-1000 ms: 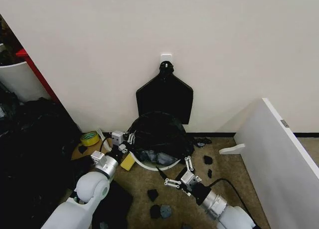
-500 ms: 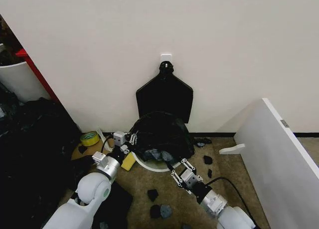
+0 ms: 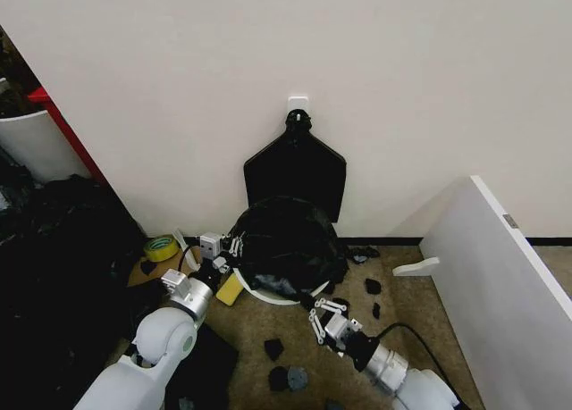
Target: Place the garbage bag over the trash bin.
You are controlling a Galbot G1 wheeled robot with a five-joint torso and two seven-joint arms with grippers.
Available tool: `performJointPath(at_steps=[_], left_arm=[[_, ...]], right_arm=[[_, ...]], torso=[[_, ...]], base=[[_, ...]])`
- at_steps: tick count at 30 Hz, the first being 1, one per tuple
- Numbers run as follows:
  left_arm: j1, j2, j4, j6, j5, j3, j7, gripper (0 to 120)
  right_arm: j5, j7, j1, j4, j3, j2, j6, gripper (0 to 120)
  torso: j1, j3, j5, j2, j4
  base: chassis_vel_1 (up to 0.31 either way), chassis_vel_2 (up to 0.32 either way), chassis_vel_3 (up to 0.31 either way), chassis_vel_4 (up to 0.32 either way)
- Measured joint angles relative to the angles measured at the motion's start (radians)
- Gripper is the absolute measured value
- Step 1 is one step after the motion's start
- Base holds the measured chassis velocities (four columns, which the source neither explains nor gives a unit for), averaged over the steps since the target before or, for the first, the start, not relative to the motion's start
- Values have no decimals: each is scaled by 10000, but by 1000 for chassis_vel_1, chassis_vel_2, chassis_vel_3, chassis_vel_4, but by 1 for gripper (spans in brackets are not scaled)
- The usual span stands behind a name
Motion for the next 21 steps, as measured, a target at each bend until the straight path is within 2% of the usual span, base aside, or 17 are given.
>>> performJointPath(at_steps=[7, 12, 21], left_arm=[[142, 6, -359, 513, -545, -17, -250, 4], [270, 79, -736, 1144, -956, -140, -569, 4], [576, 16, -1407, 1513, -1711, -148, -908, 4]], right_arm=[[-846, -749, 83, -761, 220, 202, 851, 0], [-2520, -181, 267, -1444, 469, 367, 1305, 0], [-3905, 768, 664, -2082, 528, 654, 1372, 0]], torso=[[0, 0, 0, 0, 0], [0, 0, -1, 0, 0], [0, 0, -1, 0, 0]], base=[[0, 0, 0, 0], [0, 0, 0, 0], [0, 0, 0, 0]])
